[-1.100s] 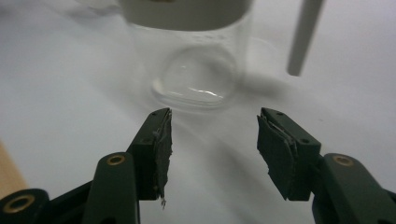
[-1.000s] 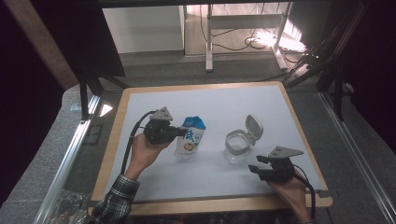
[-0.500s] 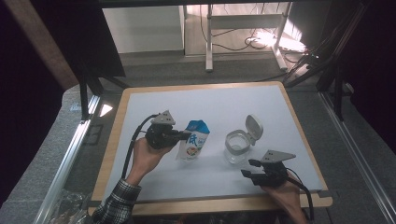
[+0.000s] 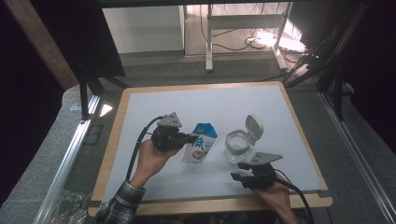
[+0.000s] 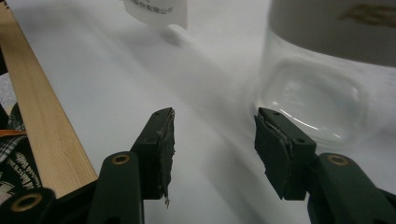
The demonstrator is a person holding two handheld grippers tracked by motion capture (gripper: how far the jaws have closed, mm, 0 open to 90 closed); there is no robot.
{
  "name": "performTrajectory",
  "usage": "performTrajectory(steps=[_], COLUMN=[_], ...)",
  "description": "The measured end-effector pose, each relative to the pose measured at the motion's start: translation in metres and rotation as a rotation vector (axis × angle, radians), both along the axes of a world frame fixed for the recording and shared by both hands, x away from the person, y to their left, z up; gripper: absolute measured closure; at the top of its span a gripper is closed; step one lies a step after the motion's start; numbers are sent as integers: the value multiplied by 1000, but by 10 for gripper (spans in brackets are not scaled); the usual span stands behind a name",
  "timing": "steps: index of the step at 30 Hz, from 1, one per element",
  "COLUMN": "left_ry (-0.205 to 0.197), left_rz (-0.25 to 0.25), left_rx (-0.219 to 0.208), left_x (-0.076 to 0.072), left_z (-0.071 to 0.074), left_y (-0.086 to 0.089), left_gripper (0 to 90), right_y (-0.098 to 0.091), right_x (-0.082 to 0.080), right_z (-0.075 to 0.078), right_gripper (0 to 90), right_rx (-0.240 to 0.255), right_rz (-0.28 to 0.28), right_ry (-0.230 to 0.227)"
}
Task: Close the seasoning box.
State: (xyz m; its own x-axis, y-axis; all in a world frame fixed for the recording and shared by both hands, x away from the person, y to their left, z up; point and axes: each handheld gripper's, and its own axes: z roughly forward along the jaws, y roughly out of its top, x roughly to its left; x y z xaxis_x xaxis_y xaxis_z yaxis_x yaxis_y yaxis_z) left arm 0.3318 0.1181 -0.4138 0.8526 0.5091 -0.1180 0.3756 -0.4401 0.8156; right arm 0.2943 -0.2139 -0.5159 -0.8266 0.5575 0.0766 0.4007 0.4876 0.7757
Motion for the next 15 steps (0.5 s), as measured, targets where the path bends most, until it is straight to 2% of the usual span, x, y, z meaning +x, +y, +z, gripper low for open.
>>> performTrajectory(steps=[8, 15], left_ry=[1, 11], left_rz=[-19, -34], left_rx=[-2, -13], left_x=[-3, -4], left_z=[4, 7], left_y=[-10, -15], left_gripper=[900, 900], right_y=[20, 33], right_x=[-1, 0], right_z=[-3, -7], right_gripper=[486, 485], right_rx=[9, 17], right_rz=[32, 37], right_ry=[-8, -10])
